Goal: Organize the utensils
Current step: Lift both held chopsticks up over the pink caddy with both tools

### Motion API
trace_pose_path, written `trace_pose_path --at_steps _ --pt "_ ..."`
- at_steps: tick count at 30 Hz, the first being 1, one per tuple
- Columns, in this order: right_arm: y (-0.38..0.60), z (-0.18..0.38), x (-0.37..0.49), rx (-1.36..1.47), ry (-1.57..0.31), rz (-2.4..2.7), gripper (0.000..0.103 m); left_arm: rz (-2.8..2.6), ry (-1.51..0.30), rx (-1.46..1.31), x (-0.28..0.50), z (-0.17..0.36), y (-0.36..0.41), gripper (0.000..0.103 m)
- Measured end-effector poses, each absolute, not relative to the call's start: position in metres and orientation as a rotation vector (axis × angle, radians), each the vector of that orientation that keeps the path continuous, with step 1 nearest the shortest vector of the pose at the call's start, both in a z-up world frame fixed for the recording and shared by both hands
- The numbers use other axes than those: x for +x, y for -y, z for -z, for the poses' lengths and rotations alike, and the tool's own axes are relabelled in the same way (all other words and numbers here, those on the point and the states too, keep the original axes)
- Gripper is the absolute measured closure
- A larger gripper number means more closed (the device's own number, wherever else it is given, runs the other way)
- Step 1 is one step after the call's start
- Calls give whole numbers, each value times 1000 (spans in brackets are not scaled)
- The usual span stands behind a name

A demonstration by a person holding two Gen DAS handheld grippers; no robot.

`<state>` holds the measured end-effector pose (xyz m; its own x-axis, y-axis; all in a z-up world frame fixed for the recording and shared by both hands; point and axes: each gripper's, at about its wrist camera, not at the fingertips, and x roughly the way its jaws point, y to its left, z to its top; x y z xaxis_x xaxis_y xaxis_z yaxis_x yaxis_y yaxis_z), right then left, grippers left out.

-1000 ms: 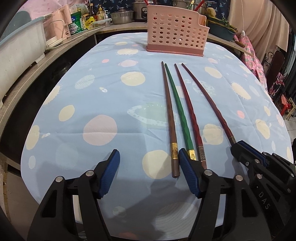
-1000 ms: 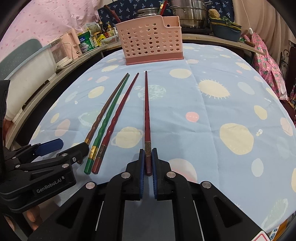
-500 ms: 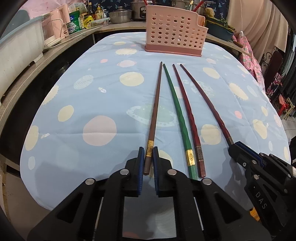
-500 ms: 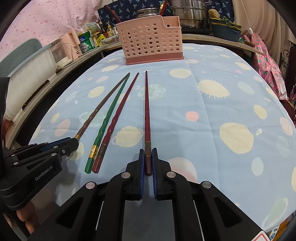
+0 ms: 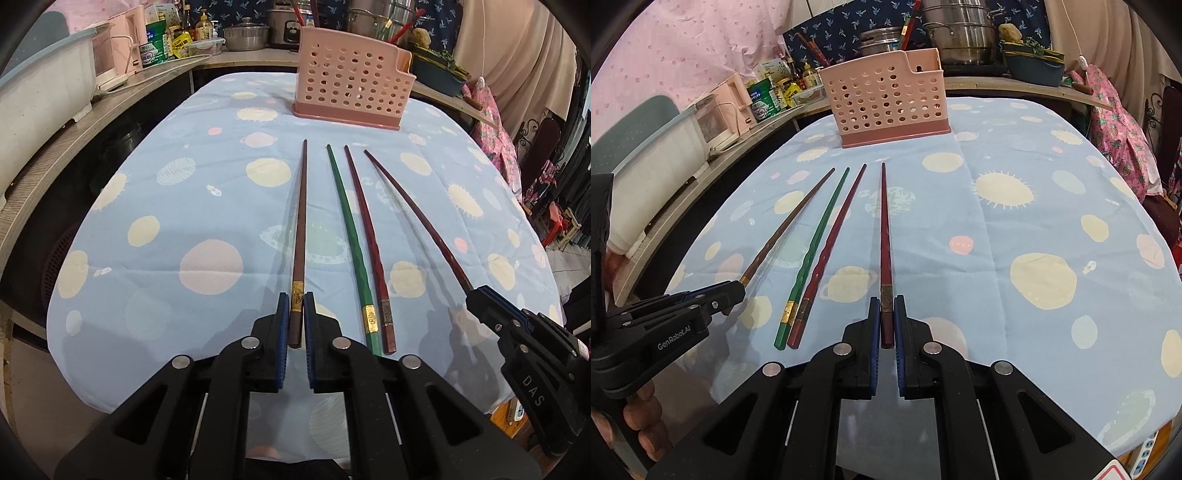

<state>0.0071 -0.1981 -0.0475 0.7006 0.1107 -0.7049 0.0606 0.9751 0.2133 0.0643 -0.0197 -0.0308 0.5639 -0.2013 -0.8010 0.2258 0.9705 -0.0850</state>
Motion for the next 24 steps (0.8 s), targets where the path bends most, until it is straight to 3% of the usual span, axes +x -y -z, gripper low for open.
trace_pose_path --at_steps 24 --pt "252 -89 20 268 -484 -2 96 286 -709 -68 95 -101 2 96"
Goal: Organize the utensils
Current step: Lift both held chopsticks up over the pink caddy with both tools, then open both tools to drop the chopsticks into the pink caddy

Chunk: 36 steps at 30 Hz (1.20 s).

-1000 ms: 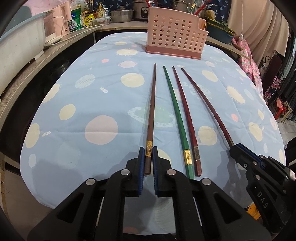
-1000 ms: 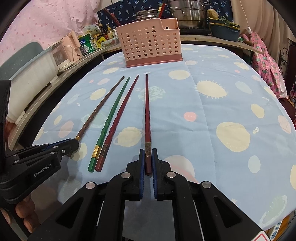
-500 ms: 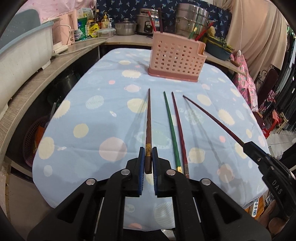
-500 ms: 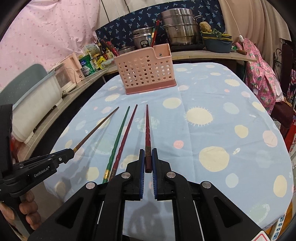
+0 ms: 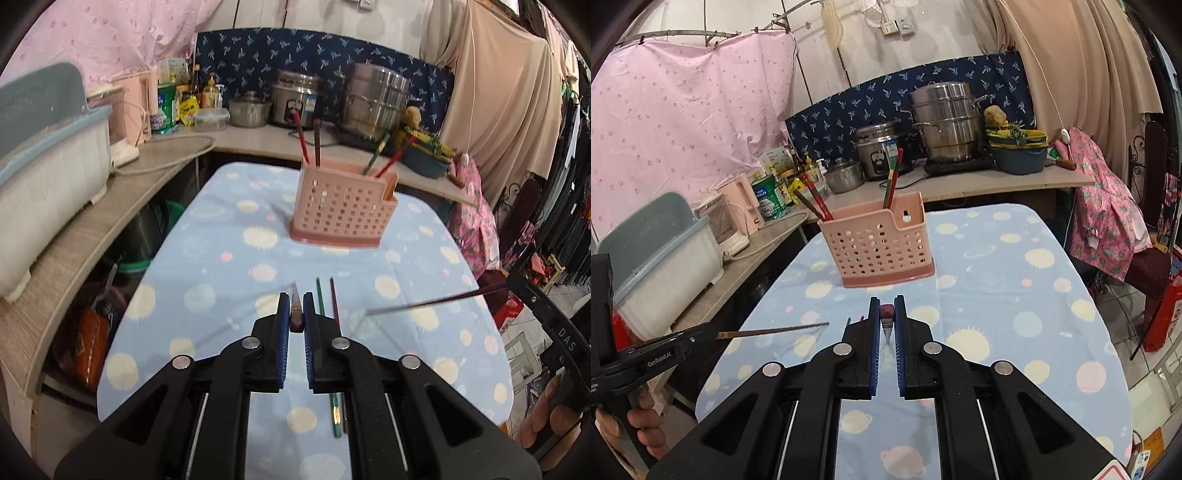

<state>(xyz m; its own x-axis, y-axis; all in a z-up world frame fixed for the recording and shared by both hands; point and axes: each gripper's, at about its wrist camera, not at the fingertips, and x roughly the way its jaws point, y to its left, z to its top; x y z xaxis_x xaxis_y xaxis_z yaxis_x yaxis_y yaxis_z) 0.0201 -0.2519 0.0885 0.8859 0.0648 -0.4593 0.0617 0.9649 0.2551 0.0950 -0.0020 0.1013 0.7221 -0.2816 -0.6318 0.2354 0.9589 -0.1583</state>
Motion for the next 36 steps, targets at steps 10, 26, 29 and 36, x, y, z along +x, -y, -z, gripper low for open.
trace_pose_path --at_steps 10,26,29,36 --pt "273 -121 59 315 -442 -29 96 295 -646 -102 143 -145 10 96" --pt "299 -208 153 390 -293 -95 96 301 -426 -139 219 -248 47 96" --pt "307 -224 175 423 -252 -97 96 284 -373 -143 237 -263 59 96" --pt "315 -244 224 430 -200 -71 96 265 -347 -149 279 -267 80 96"
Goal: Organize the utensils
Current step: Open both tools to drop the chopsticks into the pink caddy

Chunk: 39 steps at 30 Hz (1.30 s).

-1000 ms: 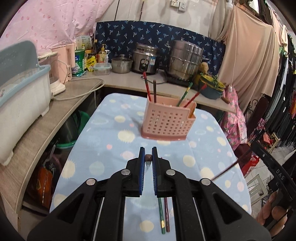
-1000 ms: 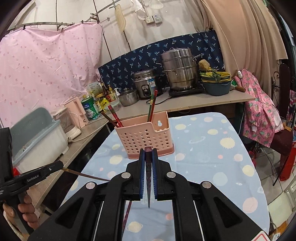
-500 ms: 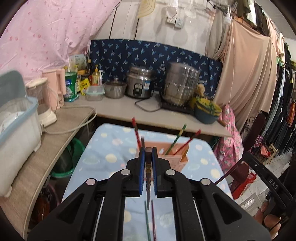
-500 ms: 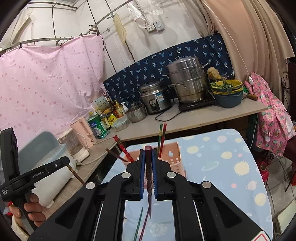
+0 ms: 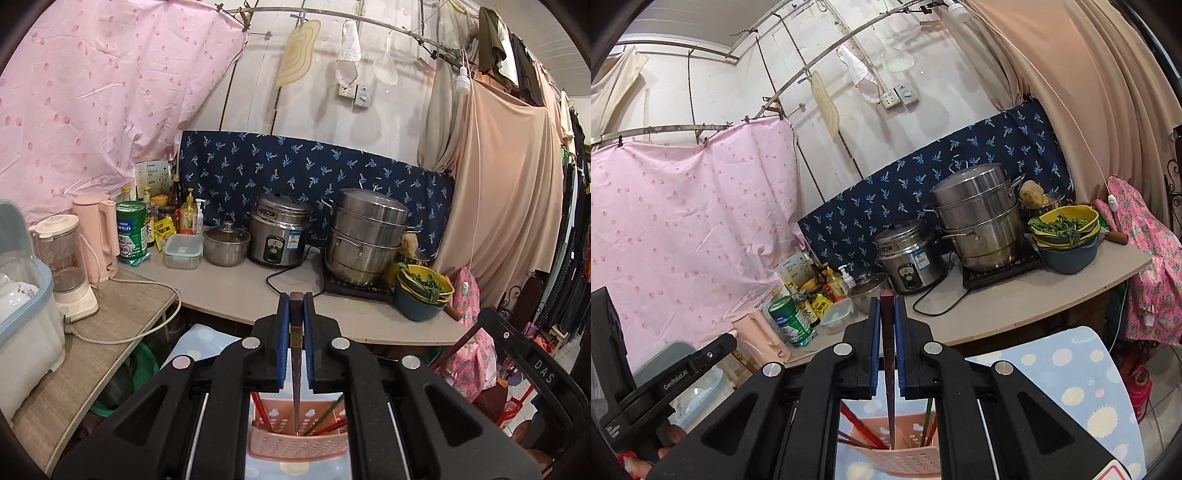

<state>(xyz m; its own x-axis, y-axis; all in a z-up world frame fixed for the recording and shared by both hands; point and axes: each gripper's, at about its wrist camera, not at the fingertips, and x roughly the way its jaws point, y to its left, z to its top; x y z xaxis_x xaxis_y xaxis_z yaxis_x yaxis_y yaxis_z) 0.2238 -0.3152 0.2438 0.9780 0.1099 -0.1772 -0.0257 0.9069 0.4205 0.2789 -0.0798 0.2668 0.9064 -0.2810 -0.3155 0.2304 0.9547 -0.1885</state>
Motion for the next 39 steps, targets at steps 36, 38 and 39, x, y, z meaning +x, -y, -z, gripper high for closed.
trace_pose_path --at_steps 36,38,39 --pt "278 -178 230 306 -377 -64 63 190 -485 -22 267 -198 86 54" --pt "275 -176 220 302 -381 -66 62 189 -490 -11 258 -196 84 54" --pt "273 -175 214 299 -387 -65 62 191 -492 -8 253 -194 83 54"
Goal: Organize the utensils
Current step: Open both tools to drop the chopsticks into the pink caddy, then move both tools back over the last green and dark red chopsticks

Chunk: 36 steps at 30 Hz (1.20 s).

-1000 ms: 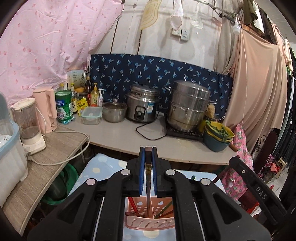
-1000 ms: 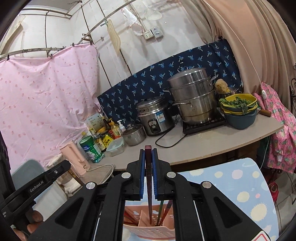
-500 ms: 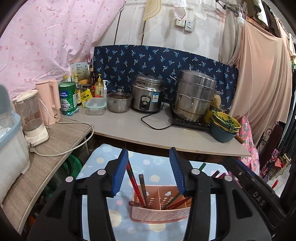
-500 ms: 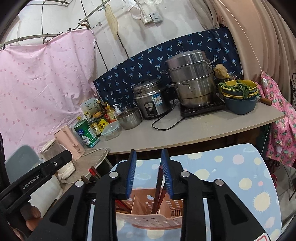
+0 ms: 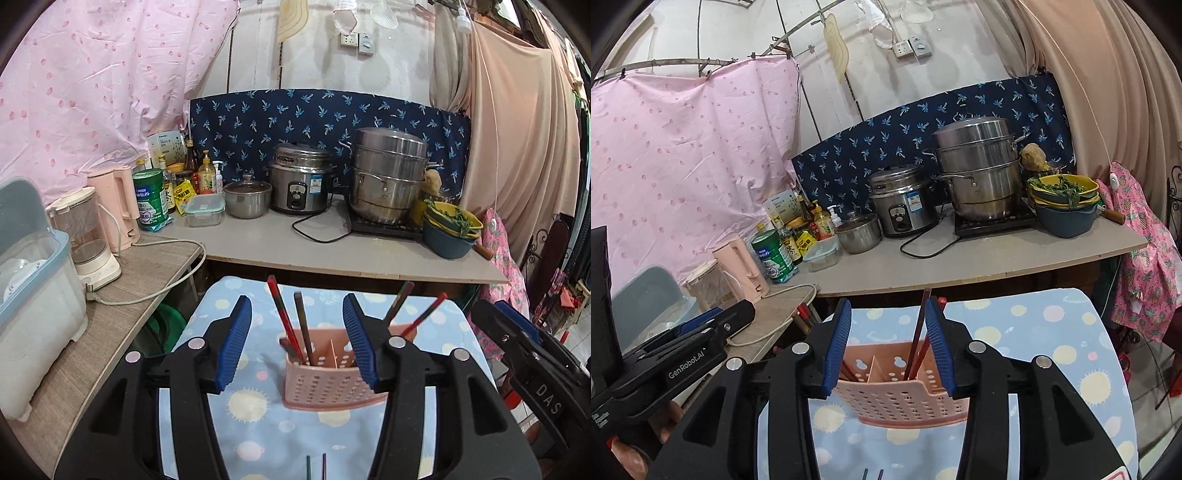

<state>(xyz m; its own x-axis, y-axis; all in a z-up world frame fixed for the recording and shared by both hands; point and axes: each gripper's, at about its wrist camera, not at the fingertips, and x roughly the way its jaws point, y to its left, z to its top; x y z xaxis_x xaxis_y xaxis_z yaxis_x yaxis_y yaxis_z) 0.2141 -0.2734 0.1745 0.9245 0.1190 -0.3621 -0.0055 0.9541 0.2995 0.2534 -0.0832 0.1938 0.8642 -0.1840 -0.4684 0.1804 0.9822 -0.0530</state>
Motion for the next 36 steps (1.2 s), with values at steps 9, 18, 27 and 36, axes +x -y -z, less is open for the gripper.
trace_pose_path --at_steps 9,18,27,36 --pt "262 -163 167 247 -413 -48 62 178 -519 41 215 -175 72 53" --pt "248 -130 122 249 -473 -57 62 174 -557 78 170 -143 57 49" --pt "227 -69 75 251 -583 -59 62 161 -668 76 131 -84 35 48" --pt "196 -14 39 185 -696 -63 62 138 -777 71 100 -26 21 48"
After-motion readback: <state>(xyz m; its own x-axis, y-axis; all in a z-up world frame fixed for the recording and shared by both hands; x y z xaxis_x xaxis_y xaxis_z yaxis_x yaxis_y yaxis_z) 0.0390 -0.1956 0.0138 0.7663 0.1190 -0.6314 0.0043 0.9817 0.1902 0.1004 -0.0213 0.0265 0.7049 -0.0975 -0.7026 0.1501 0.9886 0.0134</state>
